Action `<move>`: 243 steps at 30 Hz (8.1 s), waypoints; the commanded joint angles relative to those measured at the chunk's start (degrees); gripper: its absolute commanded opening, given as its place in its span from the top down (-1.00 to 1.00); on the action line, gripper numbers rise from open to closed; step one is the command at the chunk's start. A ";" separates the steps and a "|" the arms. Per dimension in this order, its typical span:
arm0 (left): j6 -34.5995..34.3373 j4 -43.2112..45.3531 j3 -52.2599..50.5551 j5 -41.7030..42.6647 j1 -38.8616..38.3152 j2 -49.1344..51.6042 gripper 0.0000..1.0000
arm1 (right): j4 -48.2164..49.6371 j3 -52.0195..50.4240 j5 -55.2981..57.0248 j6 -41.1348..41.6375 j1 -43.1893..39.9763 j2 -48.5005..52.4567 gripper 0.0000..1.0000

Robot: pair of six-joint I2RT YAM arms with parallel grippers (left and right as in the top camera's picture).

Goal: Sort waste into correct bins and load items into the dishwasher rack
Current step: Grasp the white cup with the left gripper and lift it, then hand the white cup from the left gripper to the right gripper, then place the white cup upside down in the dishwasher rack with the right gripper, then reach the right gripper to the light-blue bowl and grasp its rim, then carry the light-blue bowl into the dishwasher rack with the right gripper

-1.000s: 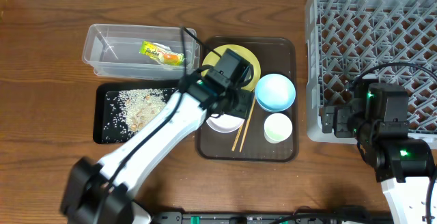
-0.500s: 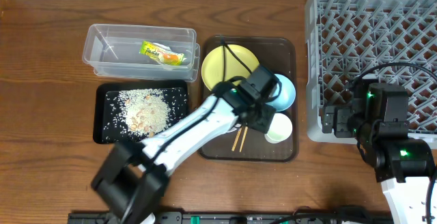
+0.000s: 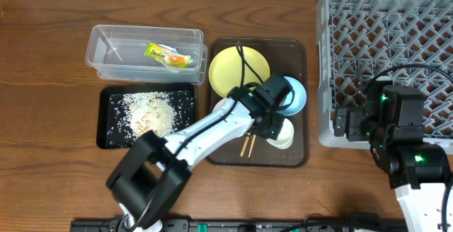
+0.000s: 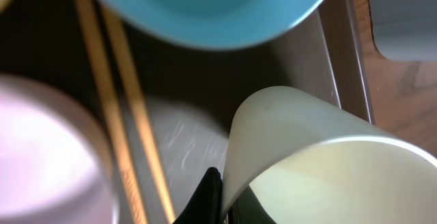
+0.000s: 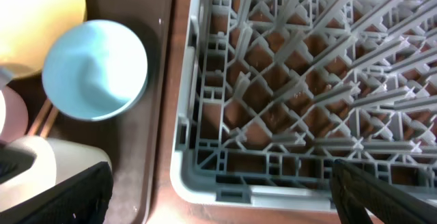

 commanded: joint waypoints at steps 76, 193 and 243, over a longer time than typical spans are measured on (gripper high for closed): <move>-4.70 3.82 -0.09 22.91 25.00 -12.11 0.17 | 31.34 0.96 -51.12 -3.08 0.48 16.33 0.21; -15.91 -35.47 -0.11 -29.24 41.90 -37.48 -0.38 | -7.67 38.77 5.44 -1.25 17.11 65.31 -0.19; -15.93 -35.41 -0.15 -29.27 41.90 -37.22 -0.39 | 28.94 39.26 48.24 -16.15 7.76 42.38 0.97</move>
